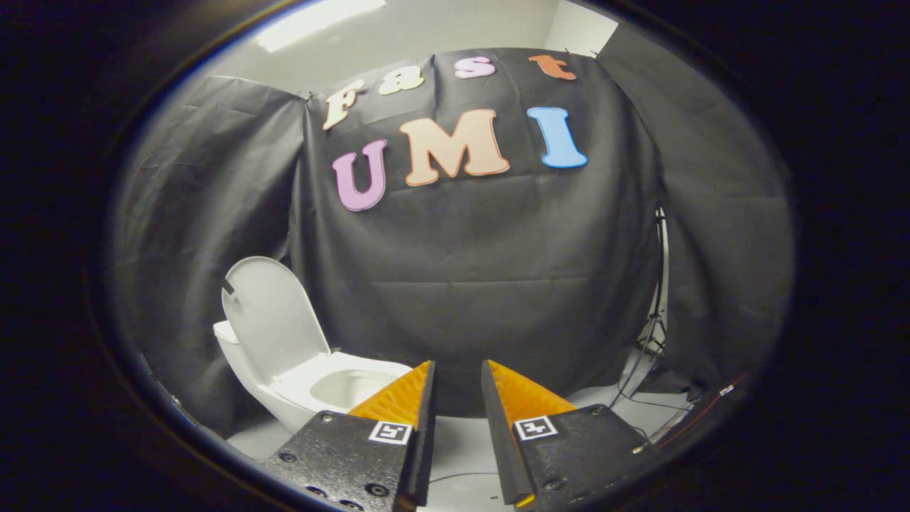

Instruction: Open the toilet lid.

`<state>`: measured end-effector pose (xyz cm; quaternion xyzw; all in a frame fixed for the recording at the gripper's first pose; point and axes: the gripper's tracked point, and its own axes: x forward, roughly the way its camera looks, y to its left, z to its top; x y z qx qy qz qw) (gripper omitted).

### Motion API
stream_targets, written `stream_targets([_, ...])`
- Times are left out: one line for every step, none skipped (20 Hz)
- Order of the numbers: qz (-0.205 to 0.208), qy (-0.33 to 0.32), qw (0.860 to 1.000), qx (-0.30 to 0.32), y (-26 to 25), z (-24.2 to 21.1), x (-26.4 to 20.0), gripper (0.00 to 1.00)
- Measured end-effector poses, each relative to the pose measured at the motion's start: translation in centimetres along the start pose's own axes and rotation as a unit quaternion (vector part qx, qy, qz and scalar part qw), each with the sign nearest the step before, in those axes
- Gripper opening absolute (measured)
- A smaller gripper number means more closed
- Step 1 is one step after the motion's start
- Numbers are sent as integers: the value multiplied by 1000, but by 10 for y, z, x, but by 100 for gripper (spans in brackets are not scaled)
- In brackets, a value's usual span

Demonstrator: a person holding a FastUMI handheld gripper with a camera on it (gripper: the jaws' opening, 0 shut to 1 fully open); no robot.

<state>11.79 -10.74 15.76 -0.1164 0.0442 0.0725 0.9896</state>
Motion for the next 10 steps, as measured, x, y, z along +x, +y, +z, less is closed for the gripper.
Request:
stream_targets([-5, 23, 1000, 12, -2, -8, -11, 38])
stream_targets([-6, -24, 1000, -5, 1, -10, -32, 38])
stream_targets([-2, -37, 999, -9, 1, 4, -36, 38])
stream_targets([-6, -73, 997, -8, 3, 15, -42, 38])
stream_targets([-8, -55, 998, -33, 5, 6, -45, 38])
stream_targets([-11, -53, 997, -48, 3, 3, -45, 38])
stream_targets([-8, -55, 998, -32, 1, 5, -45, 38])
stream_targets([-7, -48, 999, -24, 2, 2, -47, 38])
stream_targets([-9, -52, 998, -35, 3, 4, -43, 38])
stream_targets([-9, -46, 998, -33, 1, 4, -41, 38])
